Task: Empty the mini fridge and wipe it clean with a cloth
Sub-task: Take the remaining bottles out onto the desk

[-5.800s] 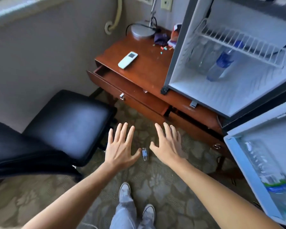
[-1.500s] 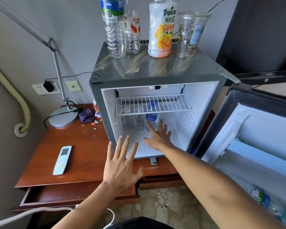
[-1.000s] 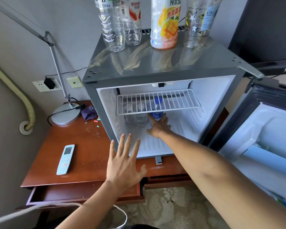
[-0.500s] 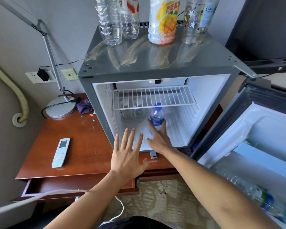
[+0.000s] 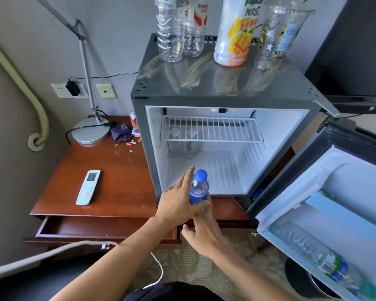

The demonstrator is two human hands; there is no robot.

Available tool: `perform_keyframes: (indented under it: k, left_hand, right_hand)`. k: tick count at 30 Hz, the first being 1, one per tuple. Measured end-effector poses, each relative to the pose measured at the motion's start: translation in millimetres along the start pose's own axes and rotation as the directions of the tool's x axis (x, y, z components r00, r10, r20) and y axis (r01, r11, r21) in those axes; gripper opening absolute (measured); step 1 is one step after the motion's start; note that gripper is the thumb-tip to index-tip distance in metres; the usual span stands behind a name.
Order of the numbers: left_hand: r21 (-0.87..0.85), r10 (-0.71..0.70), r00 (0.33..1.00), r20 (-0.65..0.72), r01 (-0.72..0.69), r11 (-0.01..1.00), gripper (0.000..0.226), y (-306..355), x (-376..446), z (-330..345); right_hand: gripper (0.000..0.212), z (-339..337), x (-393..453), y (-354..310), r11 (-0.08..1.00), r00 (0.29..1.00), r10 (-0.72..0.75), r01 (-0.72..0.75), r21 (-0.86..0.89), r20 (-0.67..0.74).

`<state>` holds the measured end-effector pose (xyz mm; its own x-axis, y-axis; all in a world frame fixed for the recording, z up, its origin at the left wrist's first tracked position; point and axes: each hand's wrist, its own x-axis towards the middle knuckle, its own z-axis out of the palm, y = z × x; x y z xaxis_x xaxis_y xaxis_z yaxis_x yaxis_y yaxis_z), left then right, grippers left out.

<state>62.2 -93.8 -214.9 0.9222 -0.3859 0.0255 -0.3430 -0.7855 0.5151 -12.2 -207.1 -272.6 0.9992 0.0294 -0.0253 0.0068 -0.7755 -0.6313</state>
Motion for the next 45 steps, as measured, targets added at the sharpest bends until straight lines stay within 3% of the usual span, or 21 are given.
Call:
perform_keyframes:
  k: [3, 6, 9, 11, 14, 23, 30, 34, 39, 42, 45]
  left_hand:
    - [-0.024, -0.023, 0.989, -0.144, 0.020, 1.000, 0.076, -10.3, -20.9, -13.6]
    - [-0.020, -0.064, 0.972, -0.227, 0.061, 0.998, 0.068, -36.2, -44.3, -29.7]
    - [-0.031, -0.167, 0.947, -0.273, 0.165, 0.986, 0.072, -70.1, -66.8, -43.2]
    - [-0.019, -0.219, 0.925, -0.311, 0.224, 0.974, 0.074, -93.7, -74.2, -50.3]
    - [0.010, -0.291, 0.892, -0.345, 0.313, 0.950, 0.074, -130.0, -68.9, -66.1]
    - [-0.180, -0.463, 0.847, -0.260, 0.428, 0.886, 0.051, -195.8, 31.1, -99.0]
    - [-0.252, -0.502, 0.833, -0.235, 0.446, 0.859, 0.068, -234.4, 113.3, -82.9]
    - [-0.286, -0.501, 0.835, -0.226, 0.435, 0.854, 0.067, -244.4, 132.5, -71.9]
    - [-0.305, -0.606, 0.771, -0.198, 0.539, 0.785, 0.074, -248.6, 131.2, -79.5]
    - [-0.275, -0.596, 0.781, -0.185, 0.541, 0.794, 0.088, -242.6, 113.6, -92.2]
    - [-0.201, -0.564, 0.781, -0.269, 0.527, 0.826, 0.086, -224.7, 86.9, -104.5]
  right_hand:
    - [0.040, 7.4, -11.2, -19.9, 0.998, 0.993, -0.030, 0.037, -0.060, 0.113]
    - [0.034, 14.2, -13.8, -36.3, 0.980, 0.972, -0.173, 0.186, -0.068, 0.161]
    - [0.047, 23.6, -9.7, -49.1, 0.929, 0.921, -0.345, 0.363, -0.075, 0.180]
    - [0.059, 29.9, -5.9, -53.7, 0.908, 0.897, -0.369, 0.404, -0.110, 0.243]
    - [0.078, 36.2, 5.7, -58.8, 0.905, 0.886, -0.336, 0.398, -0.149, 0.320]
    - [0.084, 22.7, 54.6, -75.5, 0.865, 0.943, -0.236, 0.314, -0.392, 0.234]
    - [0.083, -2.3, 60.3, -62.0, 0.839, 0.960, -0.189, 0.267, -0.474, 0.207]
    - [0.080, -19.3, 65.0, -45.5, 0.836, 0.975, -0.128, 0.203, -0.510, 0.180]
    - [0.080, -32.8, 73.4, -26.1, 0.839, 0.986, -0.059, 0.135, -0.528, 0.158]
    - [0.085, -37.7, 86.1, -16.1, 0.851, 0.987, -0.015, 0.096, -0.516, 0.159]
    - [0.088, -42.7, 106.0, -6.7, 0.856, 0.991, 0.006, 0.065, -0.513, 0.136]
